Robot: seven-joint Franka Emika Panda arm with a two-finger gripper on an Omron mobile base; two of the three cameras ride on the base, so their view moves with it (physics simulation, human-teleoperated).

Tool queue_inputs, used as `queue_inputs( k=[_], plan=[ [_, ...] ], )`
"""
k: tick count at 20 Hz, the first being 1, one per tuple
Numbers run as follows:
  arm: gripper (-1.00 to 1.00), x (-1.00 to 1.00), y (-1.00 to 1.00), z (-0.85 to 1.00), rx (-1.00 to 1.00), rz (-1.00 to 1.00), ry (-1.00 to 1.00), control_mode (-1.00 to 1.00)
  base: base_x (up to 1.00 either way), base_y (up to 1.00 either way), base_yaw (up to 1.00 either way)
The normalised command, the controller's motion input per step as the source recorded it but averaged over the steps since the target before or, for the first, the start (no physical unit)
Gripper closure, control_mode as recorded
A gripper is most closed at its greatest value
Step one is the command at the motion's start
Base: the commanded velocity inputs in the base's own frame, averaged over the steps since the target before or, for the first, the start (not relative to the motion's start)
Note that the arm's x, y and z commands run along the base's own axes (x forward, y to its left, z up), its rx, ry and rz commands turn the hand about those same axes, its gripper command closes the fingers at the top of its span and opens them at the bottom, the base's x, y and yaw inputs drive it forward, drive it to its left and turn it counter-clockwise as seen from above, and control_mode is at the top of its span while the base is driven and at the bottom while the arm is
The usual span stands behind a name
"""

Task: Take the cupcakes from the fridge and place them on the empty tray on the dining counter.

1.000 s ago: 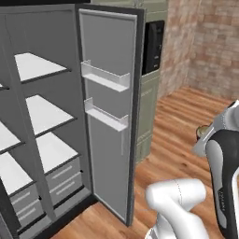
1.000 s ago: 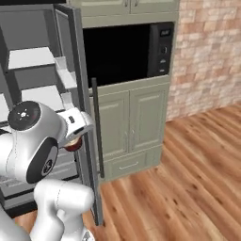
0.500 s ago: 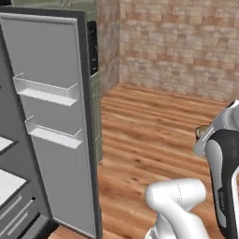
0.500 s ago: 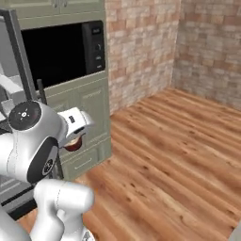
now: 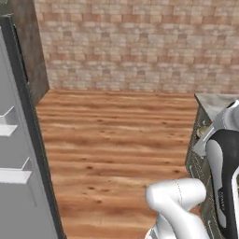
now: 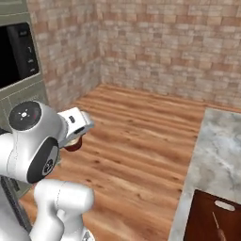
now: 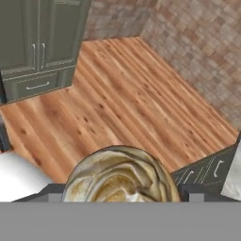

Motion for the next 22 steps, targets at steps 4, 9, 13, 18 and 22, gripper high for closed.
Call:
queue_inputs(
  k=[4, 9, 13, 18, 22],
  plan=[
    [1.00, 0.00, 0.00, 0.00, 0.00, 0.00, 0.00, 1.00, 0.65, 0.02, -0.44],
    [1.00, 0.00, 0.00, 0.00, 0.00, 0.00, 0.00, 1.00, 1.00, 0.10, -0.11],
    [1.00, 0.00, 0.00, 0.00, 0.00, 0.00, 0.00, 1.00, 1.00, 0.18, -0.07],
    [1.00, 0.00, 0.00, 0.00, 0.00, 0.00, 0.00, 1.00, 1.00, 0.20, -0.15],
    [1.00, 0.00, 0.00, 0.00, 0.00, 0.00, 0.00, 1.00, 1.00, 0.19, -0.15]
  ],
)
